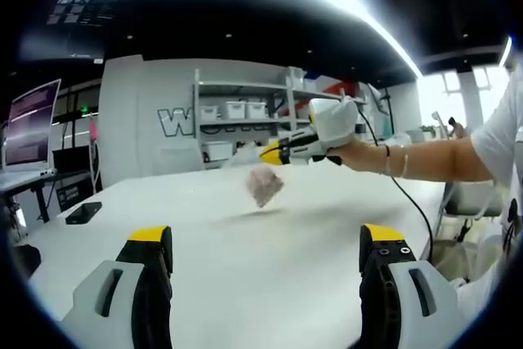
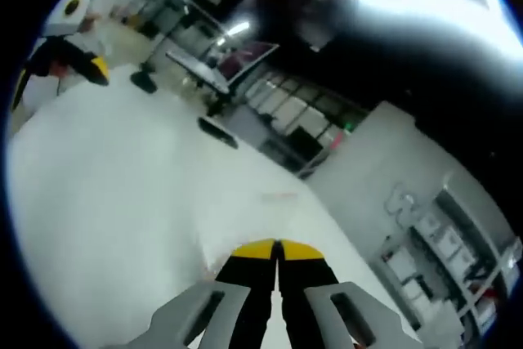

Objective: Open the resealable bag by pulling the two sides of the seal apart until the entire bag opening is separated and visibly accessible.

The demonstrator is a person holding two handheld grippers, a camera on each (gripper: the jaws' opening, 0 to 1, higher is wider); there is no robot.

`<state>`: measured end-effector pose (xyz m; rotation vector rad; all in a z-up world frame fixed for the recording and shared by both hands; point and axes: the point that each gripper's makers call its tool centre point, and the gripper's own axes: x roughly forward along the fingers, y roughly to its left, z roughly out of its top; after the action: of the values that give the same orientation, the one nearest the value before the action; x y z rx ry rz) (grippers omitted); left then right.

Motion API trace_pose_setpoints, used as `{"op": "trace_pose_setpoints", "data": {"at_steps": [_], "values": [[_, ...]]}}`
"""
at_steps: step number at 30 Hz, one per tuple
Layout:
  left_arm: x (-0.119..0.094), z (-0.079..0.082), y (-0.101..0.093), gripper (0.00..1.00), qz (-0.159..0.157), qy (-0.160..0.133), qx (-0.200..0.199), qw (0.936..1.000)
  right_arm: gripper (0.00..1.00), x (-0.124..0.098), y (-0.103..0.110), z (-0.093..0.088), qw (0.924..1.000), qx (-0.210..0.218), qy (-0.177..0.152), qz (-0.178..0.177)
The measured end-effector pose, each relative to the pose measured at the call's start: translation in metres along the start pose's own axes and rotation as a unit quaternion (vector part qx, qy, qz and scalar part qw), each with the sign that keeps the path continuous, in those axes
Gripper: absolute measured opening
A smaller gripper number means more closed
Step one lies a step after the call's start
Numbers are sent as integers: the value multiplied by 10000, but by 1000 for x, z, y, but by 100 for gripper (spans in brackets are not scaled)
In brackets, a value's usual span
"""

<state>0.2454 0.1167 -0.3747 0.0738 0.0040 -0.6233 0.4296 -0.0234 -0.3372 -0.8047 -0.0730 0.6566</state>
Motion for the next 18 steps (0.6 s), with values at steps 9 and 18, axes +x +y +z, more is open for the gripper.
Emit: {"op": "trace_pose_setpoints", "data": {"at_steps": [9,18], "values": [[0,1,-4,94,-45,5,25,10000,0,-5,2,5,10000,37,-39,-42],[-1,7,-8,92,-101,-41,54,9999,0,-22,10,12,9999,-17,-103,-47]]}}
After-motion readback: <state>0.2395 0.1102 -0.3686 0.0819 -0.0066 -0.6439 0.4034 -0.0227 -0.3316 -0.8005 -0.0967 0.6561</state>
